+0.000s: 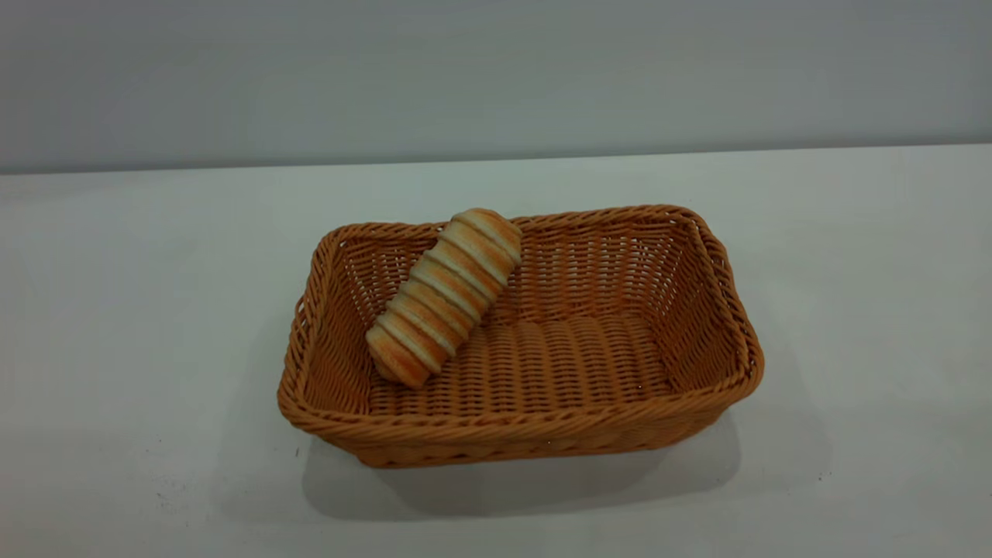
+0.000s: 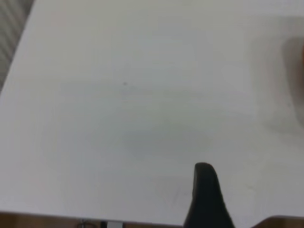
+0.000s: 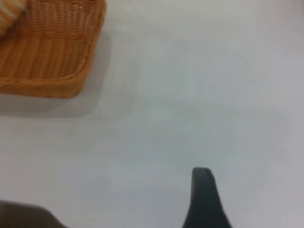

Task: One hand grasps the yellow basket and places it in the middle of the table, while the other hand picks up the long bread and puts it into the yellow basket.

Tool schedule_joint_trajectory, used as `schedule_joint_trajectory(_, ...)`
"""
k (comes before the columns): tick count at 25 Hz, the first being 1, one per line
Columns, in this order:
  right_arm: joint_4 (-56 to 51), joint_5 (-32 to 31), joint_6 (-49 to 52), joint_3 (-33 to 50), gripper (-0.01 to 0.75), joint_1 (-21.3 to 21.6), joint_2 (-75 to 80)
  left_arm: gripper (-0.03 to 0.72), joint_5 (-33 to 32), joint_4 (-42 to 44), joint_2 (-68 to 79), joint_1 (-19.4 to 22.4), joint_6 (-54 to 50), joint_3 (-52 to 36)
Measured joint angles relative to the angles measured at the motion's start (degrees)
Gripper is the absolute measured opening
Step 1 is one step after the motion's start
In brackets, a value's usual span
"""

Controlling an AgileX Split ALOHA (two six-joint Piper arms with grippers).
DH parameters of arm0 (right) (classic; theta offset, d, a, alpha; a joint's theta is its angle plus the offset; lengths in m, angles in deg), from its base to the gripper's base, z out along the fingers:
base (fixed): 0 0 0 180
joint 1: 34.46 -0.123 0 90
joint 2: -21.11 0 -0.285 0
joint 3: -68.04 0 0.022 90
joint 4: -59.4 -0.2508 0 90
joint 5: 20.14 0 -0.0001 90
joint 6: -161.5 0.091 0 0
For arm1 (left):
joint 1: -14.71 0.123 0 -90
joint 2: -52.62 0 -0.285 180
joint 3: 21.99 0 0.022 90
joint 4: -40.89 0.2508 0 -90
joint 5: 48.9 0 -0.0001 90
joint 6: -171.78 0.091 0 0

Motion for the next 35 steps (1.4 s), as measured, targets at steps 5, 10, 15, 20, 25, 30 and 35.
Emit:
schedule_joint_trajectory(5,0.0,0.0,0.0,0.0,0.559,0.8,-0.1,0.557,0.0,0.0,0.0,0.4,0.0,0.0)
schedule_joint_trajectory(10,0.0,0.0,0.0,0.0,0.559,0.9,-0.1,0.557,0.0,0.0,0.0,0.4,0.0,0.0)
schedule_joint_trajectory(15,0.0,0.0,0.0,0.0,0.559,0.9,-0.1,0.557,0.0,0.0,0.0,0.4,0.0,0.0)
schedule_joint_trajectory(20,-0.1,0.0,0.0,0.0,0.559,1.7,-0.1,0.557,0.0,0.0,0.0,0.4,0.0,0.0)
schedule_joint_trajectory(25,-0.1,0.0,0.0,0.0,0.559,2.1,-0.1,0.557,0.0,0.0,0.0,0.4,0.0,0.0)
schedule_joint_trajectory(30,-0.1,0.0,0.0,0.0,0.559,2.1,-0.1,0.557,0.0,0.0,0.0,0.4,0.0,0.0)
schedule_joint_trajectory(35,-0.1,0.0,0.0,0.0,0.559,2.1,-0.1,0.557,0.0,0.0,0.0,0.4,0.0,0.0)
